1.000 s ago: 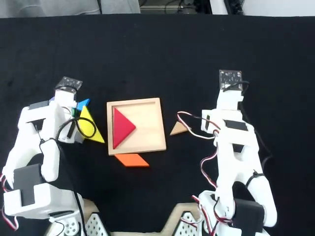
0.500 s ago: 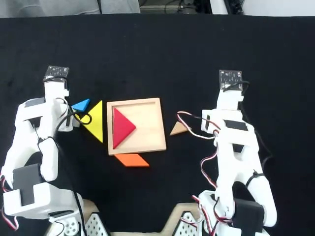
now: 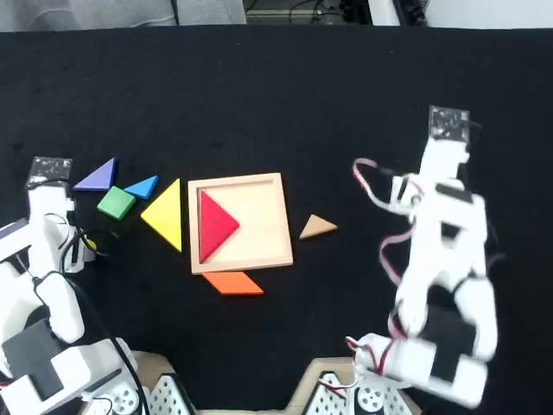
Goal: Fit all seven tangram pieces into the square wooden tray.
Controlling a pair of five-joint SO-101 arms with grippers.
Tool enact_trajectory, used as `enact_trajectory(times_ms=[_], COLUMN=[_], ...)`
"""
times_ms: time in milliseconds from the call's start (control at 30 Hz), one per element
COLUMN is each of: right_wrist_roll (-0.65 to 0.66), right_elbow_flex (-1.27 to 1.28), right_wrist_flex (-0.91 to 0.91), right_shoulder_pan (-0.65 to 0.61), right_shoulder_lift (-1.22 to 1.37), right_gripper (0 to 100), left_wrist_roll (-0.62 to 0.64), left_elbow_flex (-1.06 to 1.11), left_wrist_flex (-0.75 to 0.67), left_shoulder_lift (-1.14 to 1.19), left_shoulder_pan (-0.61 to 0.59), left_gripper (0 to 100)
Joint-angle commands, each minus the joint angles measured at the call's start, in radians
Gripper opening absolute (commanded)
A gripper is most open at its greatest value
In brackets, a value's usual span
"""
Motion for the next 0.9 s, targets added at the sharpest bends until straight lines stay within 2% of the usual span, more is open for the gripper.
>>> enact_trajectory(times_ms=[0, 200, 333, 433, 500, 567, 633, 733, 867], right_wrist_roll=[0.112, 0.288, 0.496, 0.608, 0.637, 0.635, 0.608, 0.534, 0.479], right_elbow_flex=[-0.236, -0.401, -0.403, -0.400, -0.400, -0.403, -0.397, -0.375, -0.300], right_wrist_flex=[0.066, 0.061, 0.060, 0.058, 0.060, 0.066, 0.069, 0.121, 0.235], right_shoulder_pan=[0.068, 0.295, 0.425, 0.505, 0.542, 0.562, 0.566, 0.549, 0.457], right_shoulder_lift=[0.219, 0.453, 0.510, 0.549, 0.558, 0.538, 0.476, 0.323, 0.062], right_gripper=[1.1, 1.1, 1.1, 1.1, 1.1, 1.1, 1.1, 1.1, 1.1], left_wrist_roll=[-0.095, -0.342, -0.477, -0.520, -0.517, -0.480, -0.353, -0.144, 0.012], left_elbow_flex=[0.050, 0.054, 0.051, 0.051, 0.044, 0.018, -0.041, -0.173, -0.259], left_wrist_flex=[-0.002, -0.005, -0.009, -0.009, -0.002, 0.028, 0.110, 0.359, 0.643], left_shoulder_lift=[0.051, 0.064, 0.064, 0.064, 0.063, 0.041, -0.014, -0.161, -0.368], left_shoulder_pan=[-0.005, -0.150, -0.265, -0.297, -0.298, -0.286, -0.254, -0.160, 0.073], left_gripper=[23, 23, 23, 23, 23, 23, 23, 23, 23])
